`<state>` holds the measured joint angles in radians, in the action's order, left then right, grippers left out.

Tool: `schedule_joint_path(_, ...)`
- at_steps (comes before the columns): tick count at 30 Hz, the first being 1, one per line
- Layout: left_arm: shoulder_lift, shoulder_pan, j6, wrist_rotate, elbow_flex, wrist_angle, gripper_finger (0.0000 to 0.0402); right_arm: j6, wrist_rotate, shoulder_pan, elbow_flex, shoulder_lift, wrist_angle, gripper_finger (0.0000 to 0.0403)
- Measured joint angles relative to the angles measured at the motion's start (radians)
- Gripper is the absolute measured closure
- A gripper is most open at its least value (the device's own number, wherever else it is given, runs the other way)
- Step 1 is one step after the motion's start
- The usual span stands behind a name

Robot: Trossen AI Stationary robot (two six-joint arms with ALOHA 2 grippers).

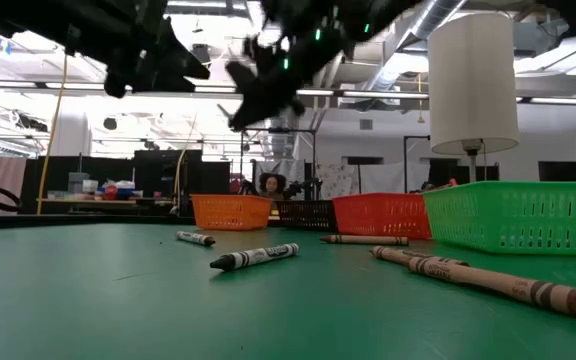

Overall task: Sort crayons
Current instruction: Put the black crayon into the orange bin

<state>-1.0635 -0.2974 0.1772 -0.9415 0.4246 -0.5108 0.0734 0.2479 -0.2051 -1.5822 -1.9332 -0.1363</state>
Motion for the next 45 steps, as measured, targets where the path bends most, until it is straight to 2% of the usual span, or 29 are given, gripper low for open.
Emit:
schedule_joint_path(4,0.033,0.062,0.088,0.102,0.000,0.122,0.0180,0.067,-0.084,-0.082,0.000,-0.058,0.016,0.0403)
schedule_joint_path(12,0.052,0.113,0.130,0.197,0.000,0.160,0.0180,0.179,-0.094,-0.151,-0.001,-0.151,0.008,0.0403)
schedule_joint_path(22,0.052,0.116,0.146,0.202,0.000,0.161,0.0180,0.195,-0.094,-0.158,-0.006,-0.179,0.038,0.0402)
schedule_joint_path(32,0.052,0.116,0.149,0.202,0.000,0.162,0.0180,0.160,-0.086,-0.107,-0.117,-0.181,0.073,0.0402)
schedule_joint_path(39,0.052,0.116,0.161,0.202,0.000,0.160,0.0180,0.280,-0.105,-0.157,-0.117,-0.256,0.153,0.0402)
schedule_joint_path(45,0.052,0.116,0.166,0.203,0.000,0.161,0.0180,0.312,-0.117,-0.155,-0.114,-0.284,0.134,0.0402)
